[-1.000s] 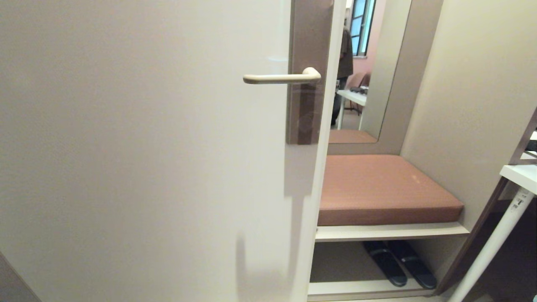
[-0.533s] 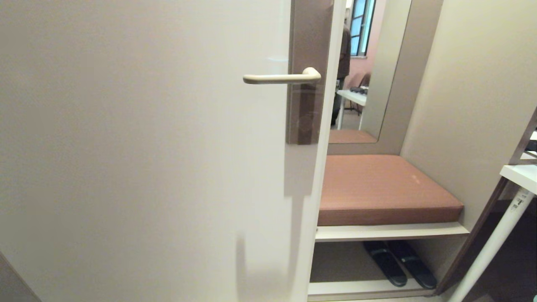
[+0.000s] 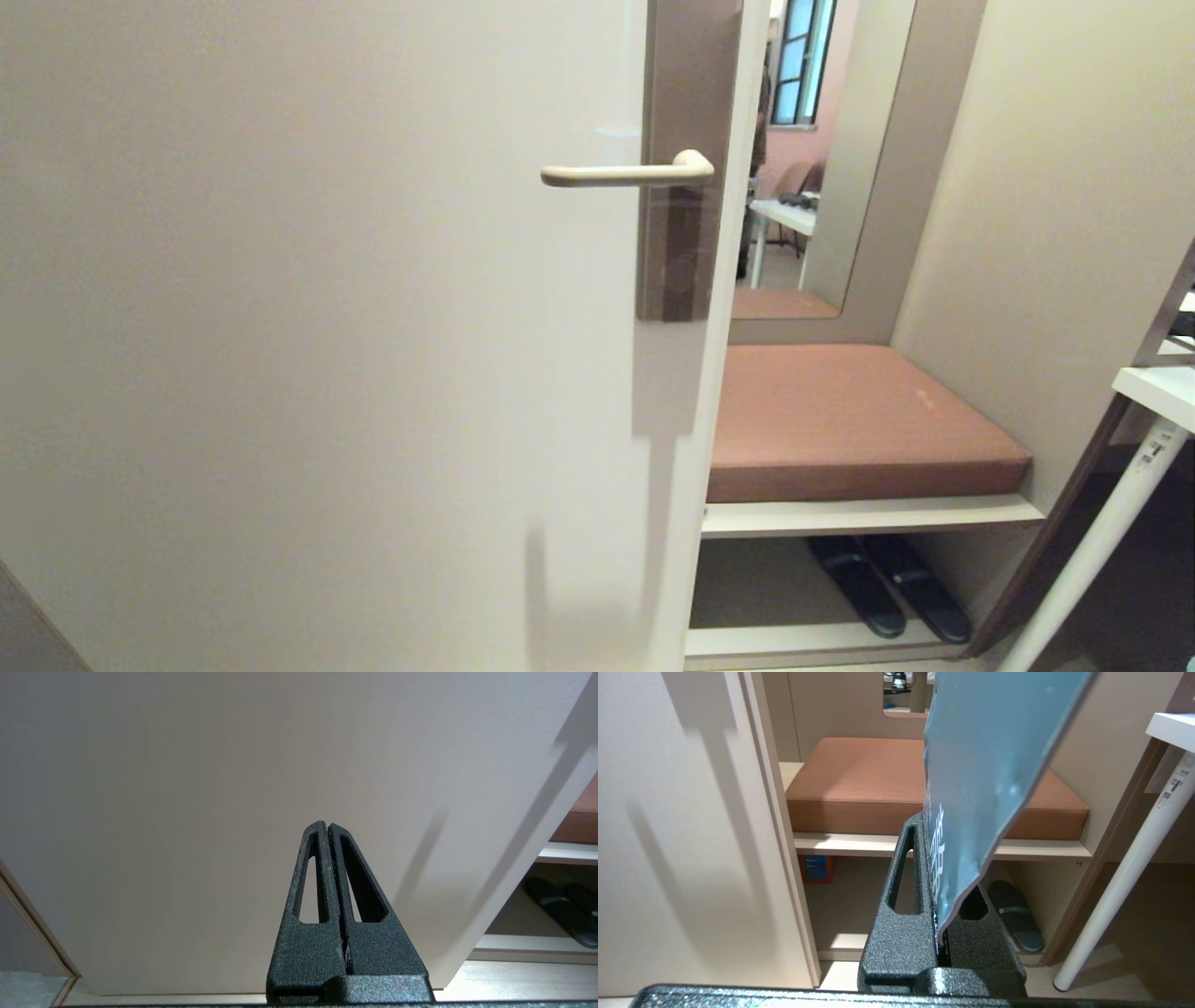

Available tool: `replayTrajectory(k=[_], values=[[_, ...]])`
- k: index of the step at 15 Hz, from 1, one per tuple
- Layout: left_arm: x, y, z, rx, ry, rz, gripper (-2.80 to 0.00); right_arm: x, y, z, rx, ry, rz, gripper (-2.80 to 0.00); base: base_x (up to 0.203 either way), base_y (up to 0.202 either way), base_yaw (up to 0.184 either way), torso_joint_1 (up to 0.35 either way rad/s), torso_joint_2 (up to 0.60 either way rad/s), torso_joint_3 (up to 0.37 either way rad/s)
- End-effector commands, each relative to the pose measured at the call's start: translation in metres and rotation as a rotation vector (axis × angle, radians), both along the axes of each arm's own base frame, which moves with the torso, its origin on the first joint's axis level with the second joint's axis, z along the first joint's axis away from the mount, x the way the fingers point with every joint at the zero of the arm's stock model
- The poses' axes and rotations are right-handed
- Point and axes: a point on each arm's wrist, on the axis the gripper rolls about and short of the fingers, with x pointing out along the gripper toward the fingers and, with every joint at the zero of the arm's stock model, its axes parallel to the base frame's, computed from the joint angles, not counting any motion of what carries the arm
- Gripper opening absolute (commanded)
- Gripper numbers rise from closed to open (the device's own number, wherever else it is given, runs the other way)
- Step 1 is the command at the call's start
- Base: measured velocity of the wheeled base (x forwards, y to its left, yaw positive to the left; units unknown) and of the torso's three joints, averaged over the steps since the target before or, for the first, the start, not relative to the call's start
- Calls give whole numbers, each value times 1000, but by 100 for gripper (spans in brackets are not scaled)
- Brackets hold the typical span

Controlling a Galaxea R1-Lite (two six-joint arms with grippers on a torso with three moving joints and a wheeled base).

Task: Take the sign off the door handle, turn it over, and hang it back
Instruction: Hand it to the other hand

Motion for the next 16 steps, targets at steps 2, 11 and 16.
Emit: replayTrajectory(k=[2, 11, 16], values=[[0, 0, 0, -1, 1, 0, -280, 0, 0, 0, 1, 0, 0, -280, 0, 0, 0, 0, 0, 0], [0, 0, 0, -1, 1, 2, -280, 0, 0, 0, 0, 0, 0, -280, 0, 0, 0, 0, 0, 0], [0, 0, 0, -3, 1, 2, -280, 0, 0, 0, 1, 0, 0, -280, 0, 0, 0, 0, 0, 0]])
